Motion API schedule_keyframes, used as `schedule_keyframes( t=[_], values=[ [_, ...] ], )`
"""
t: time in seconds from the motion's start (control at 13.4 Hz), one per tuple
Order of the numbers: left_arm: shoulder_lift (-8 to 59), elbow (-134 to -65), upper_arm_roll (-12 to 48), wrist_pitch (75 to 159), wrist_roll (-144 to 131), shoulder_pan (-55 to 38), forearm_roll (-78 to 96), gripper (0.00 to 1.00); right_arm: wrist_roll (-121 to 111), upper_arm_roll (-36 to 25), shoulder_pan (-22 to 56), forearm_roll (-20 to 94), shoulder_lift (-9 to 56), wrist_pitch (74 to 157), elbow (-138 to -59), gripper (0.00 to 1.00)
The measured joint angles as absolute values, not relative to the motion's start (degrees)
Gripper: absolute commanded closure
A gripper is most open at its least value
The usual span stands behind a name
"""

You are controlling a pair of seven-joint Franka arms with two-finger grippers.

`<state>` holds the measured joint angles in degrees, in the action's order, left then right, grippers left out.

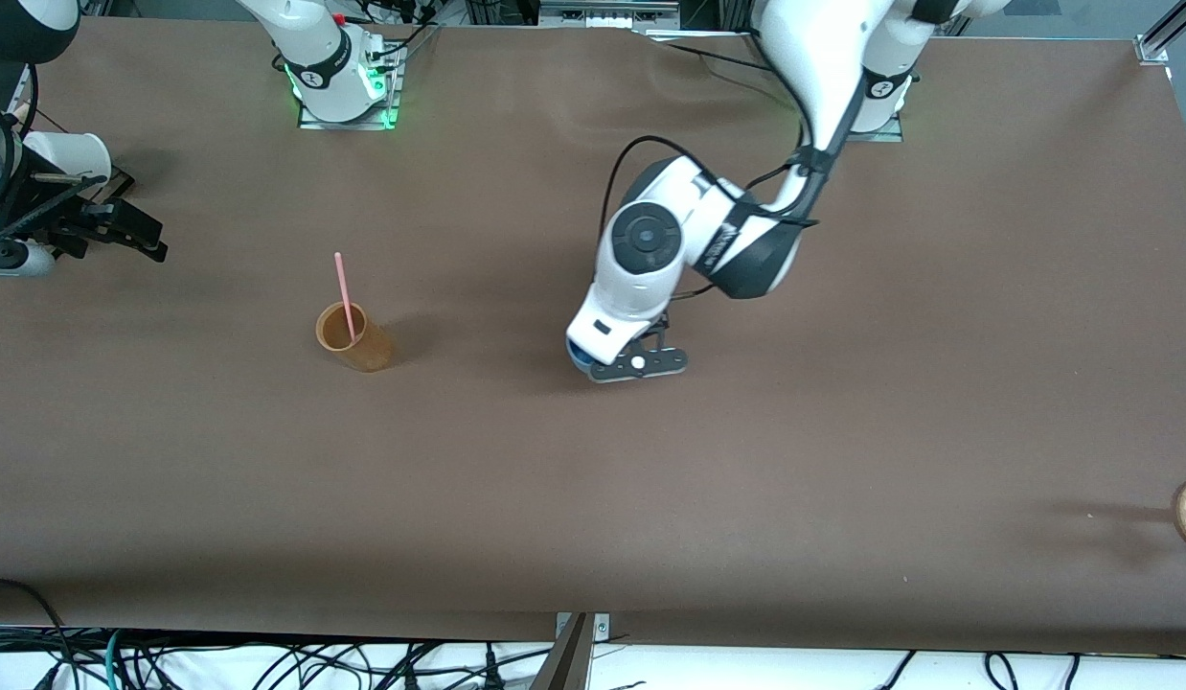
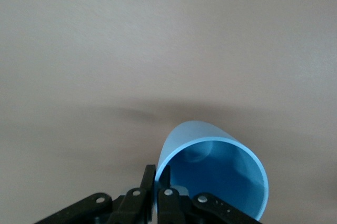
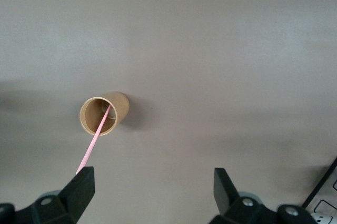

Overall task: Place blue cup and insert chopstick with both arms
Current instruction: 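Carry the blue cup toward the wooden cup and set it down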

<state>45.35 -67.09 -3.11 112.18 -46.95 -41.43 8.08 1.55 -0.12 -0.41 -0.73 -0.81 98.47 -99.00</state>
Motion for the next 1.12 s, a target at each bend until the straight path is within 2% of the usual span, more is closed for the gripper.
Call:
schedule_keyframes(
  t=[0.22, 0.6, 0.75, 0.82, 0.9, 1.12],
  values=[
    [49.5, -63.9, -3.1, 113.9, -48.5, -43.2, 8.1, 1.00, 1.5, -0.1, -0.4, -0.7, -0.8, 98.5, -99.0, 0.00],
    [52.9, -63.3, -3.3, 116.4, -48.6, -44.6, 8.1, 1.00, 1.5, -0.1, -0.4, -0.7, -0.8, 98.5, -99.0, 0.00],
    [53.0, -63.1, -3.5, 116.9, -48.6, -44.8, 8.1, 0.73, 1.5, -0.1, -0.4, -0.7, -0.8, 98.5, -99.0, 0.00],
    [53.0, -62.9, -3.6, 117.0, -48.5, -44.8, 8.1, 0.49, 1.5, -0.1, -0.4, -0.7, -0.8, 98.5, -99.0, 0.00],
    [53.0, -62.6, -3.7, 116.7, -48.5, -44.8, 8.1, 0.00, 1.5, 0.0, -0.4, -0.7, -0.8, 98.5, -99.0, 0.00],
    [52.3, -61.1, -4.2, 113.5, -47.7, -44.7, 8.1, 0.00, 1.5, 0.0, -0.4, -0.7, -0.8, 98.5, -99.0, 0.00]
  ],
)
